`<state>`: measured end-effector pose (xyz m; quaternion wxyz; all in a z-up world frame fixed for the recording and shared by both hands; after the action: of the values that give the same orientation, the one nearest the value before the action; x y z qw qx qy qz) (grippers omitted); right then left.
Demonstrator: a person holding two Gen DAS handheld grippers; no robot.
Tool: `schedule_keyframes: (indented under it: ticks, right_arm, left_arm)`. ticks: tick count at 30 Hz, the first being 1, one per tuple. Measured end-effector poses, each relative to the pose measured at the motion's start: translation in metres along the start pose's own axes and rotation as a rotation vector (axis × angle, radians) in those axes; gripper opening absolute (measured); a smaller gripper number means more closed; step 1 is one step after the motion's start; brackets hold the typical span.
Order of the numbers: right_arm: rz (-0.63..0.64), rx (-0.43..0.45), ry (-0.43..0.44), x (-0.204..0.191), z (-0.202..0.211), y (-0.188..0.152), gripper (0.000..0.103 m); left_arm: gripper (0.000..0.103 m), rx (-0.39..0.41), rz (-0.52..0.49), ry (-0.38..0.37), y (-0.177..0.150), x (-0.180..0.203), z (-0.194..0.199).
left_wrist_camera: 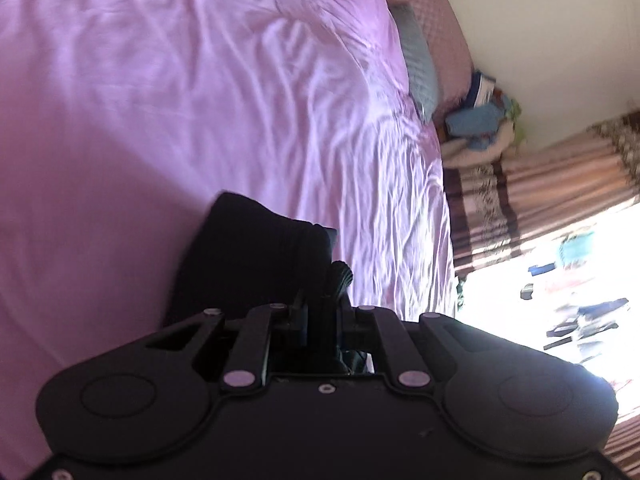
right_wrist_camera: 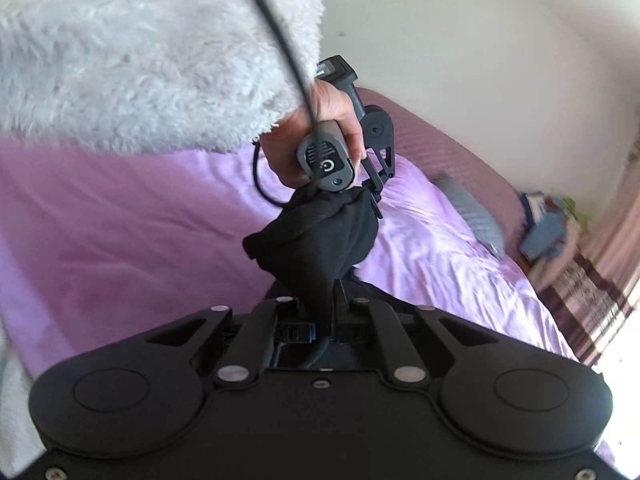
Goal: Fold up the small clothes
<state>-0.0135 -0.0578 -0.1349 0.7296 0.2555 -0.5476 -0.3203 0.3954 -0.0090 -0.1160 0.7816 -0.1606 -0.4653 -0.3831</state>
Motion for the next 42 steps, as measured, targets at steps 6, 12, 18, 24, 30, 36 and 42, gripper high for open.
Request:
schedule_keyframes:
  ticks: [6, 12, 18, 24, 30, 36, 42]
  right_arm:
    - [-0.112, -0.029, -0.076, 0.04, -0.003, -0.036, 0.003]
    - [-0.24, -0.088, -0.145, 0.08, -0.014, -0.082, 0.003]
    - [-0.345, -0.169, -0.216, 0.116, -0.019, -0.132, 0.003]
    - [-0.455, -0.277, -0.267, 0.148, -0.03, -0.182, 0.004]
    - [-0.536, -0.395, -0.257, 0.148, -0.042, -0.221, 0.035]
    - [-0.698, -0.465, -0.259, 0.166, -0.024, -0.254, 0.052]
    - [-0.817, -0.424, -0.276, 0.19, 0.003, -0.262, 0.053]
  left_arm:
    - [0.008, -0.027, -0.087, 0.061, -0.047, 0.053, -0.049]
    - [0.008, -0.054, -0.154, 0.103, -0.092, 0.087, -0.104]
    - [0.008, -0.097, -0.222, 0.096, -0.139, 0.113, -0.162]
    - [0.008, -0.144, -0.276, 0.119, -0.182, 0.127, -0.223]
    - [0.016, -0.153, -0.323, 0.162, -0.202, 0.119, -0.262]
    - [0.016, -0.149, -0.347, -0.01, -0.2, 0.142, -0.235]
    - [0.023, -0.138, -0.504, -0.091, -0.213, 0.118, -0.143]
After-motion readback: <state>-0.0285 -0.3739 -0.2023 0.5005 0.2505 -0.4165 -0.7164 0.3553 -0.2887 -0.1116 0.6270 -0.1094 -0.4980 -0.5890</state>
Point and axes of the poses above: each gripper's, at about its wrist camera, not at the fingertips, and z roughly against the way its jaws point, x to its right, y to its top, the point moved 6 cm from there along -z, roughly the way its jaws point, and after that the axes turned 11 degrees about z, right-handed, at the moved point
